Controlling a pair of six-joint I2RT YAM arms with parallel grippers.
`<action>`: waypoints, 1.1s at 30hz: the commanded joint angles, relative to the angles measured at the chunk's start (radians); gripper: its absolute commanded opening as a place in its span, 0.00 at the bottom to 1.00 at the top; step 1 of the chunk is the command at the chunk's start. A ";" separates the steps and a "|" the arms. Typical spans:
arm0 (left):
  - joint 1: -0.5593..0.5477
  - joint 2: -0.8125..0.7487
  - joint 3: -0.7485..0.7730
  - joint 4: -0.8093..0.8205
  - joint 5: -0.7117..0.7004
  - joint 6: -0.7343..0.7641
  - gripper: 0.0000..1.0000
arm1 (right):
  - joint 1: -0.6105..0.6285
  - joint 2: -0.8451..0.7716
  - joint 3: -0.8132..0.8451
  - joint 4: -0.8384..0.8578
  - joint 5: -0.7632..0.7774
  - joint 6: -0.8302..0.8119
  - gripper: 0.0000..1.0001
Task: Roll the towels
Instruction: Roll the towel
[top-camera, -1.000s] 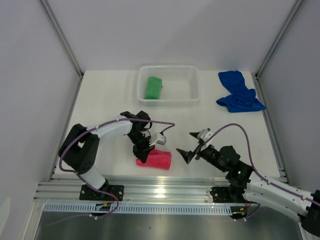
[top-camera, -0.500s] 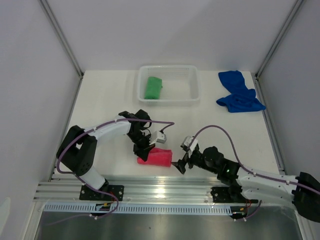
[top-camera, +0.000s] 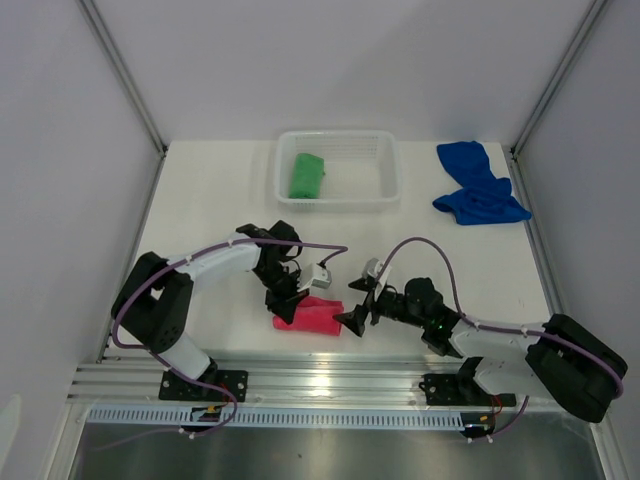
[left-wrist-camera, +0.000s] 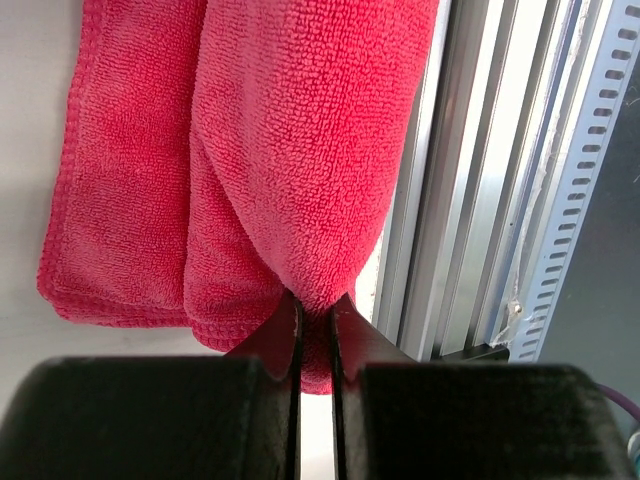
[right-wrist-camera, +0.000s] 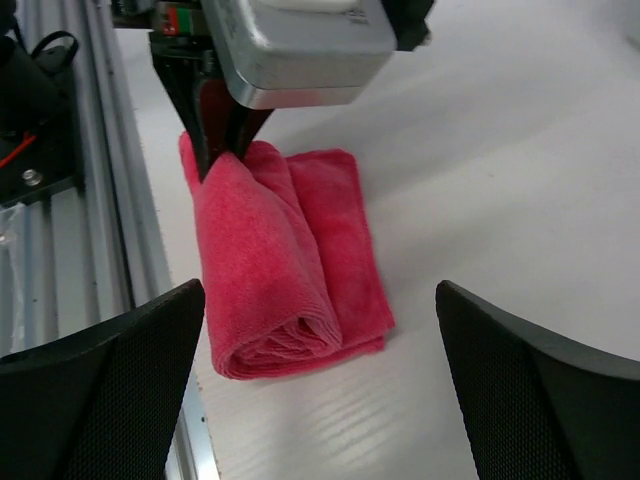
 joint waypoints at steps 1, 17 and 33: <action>0.008 -0.025 0.005 0.006 0.025 0.015 0.01 | -0.009 0.058 0.038 0.126 -0.133 0.047 0.99; 0.008 -0.019 0.007 0.000 0.037 0.022 0.01 | 0.000 0.305 0.029 0.324 -0.157 0.116 0.99; 0.010 -0.018 0.023 -0.010 0.089 0.009 0.02 | 0.083 0.390 -0.008 0.336 -0.002 0.179 0.46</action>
